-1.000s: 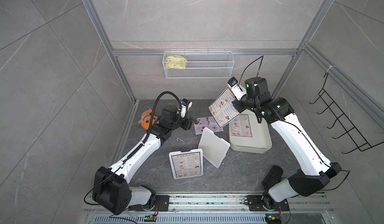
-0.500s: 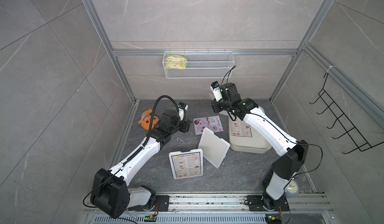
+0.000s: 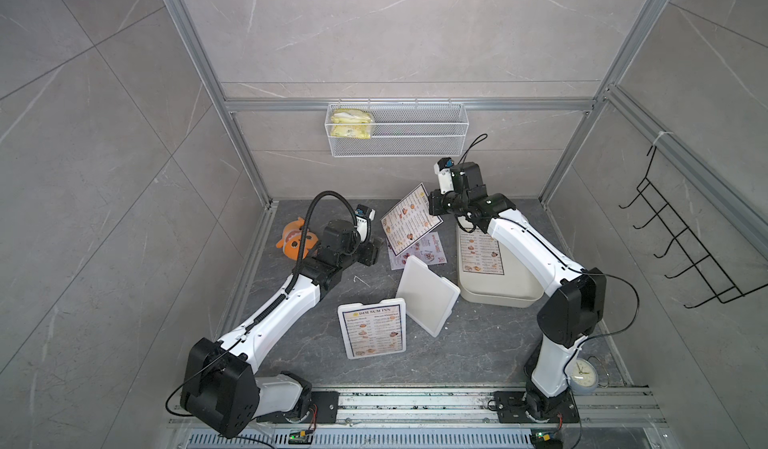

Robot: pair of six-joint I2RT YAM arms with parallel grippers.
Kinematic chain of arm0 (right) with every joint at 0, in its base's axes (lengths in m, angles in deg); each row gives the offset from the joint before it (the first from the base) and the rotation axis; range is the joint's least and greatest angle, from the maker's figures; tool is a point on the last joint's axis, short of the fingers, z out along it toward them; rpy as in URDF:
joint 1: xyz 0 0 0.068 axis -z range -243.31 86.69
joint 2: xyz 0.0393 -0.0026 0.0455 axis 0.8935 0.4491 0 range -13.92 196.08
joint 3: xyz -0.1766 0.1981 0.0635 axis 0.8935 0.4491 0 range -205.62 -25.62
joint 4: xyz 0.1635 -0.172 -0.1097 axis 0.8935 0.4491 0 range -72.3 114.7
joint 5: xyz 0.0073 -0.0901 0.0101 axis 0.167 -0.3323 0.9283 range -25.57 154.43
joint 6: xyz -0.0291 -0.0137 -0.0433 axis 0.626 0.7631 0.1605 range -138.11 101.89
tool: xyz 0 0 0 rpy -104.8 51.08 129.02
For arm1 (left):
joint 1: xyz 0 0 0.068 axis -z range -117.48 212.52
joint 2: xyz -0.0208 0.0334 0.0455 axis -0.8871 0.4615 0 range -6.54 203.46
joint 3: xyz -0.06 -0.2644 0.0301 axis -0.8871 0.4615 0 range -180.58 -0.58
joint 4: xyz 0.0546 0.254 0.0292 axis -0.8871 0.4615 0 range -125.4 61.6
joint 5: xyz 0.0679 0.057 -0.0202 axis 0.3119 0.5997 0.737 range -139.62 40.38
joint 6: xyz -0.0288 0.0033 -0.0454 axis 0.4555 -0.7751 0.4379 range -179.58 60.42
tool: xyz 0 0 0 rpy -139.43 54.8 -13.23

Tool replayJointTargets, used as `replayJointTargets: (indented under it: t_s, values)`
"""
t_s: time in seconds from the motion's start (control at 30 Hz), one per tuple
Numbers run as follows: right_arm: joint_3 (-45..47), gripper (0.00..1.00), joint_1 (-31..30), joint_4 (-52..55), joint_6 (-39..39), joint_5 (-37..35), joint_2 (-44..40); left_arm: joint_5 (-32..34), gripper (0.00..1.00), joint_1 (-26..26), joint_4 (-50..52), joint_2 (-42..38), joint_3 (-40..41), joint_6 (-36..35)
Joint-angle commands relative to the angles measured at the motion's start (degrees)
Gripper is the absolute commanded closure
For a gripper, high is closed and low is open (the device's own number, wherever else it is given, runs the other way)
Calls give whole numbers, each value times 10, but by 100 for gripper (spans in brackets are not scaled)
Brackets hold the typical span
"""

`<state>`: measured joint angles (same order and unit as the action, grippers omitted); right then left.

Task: Replace the menus in the menu holders
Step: Place the menu on the menu.

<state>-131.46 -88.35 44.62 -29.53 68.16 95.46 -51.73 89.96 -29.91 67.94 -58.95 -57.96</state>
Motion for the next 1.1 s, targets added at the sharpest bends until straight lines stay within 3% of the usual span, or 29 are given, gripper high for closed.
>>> replayJointTargets:
  t_s: [0.0,0.33,0.73,0.87,1.0,1.07]
  values:
    - [16,100,2,2,-17,28,55,10,33,-1,-22,-6,0,9]
    - [26,100,13,10,8,-37,143,24,33,-1,-17,-10,-5,6]
    - [26,100,15,28,19,-117,173,24,33,-1,9,-11,-39,25]
    - [27,87,15,30,20,-125,173,10,33,-1,23,-5,-61,34]
    - [24,67,15,30,14,-113,162,-15,34,0,36,11,-96,49]
    - [26,65,15,31,14,-110,147,-33,34,1,52,27,-127,55]
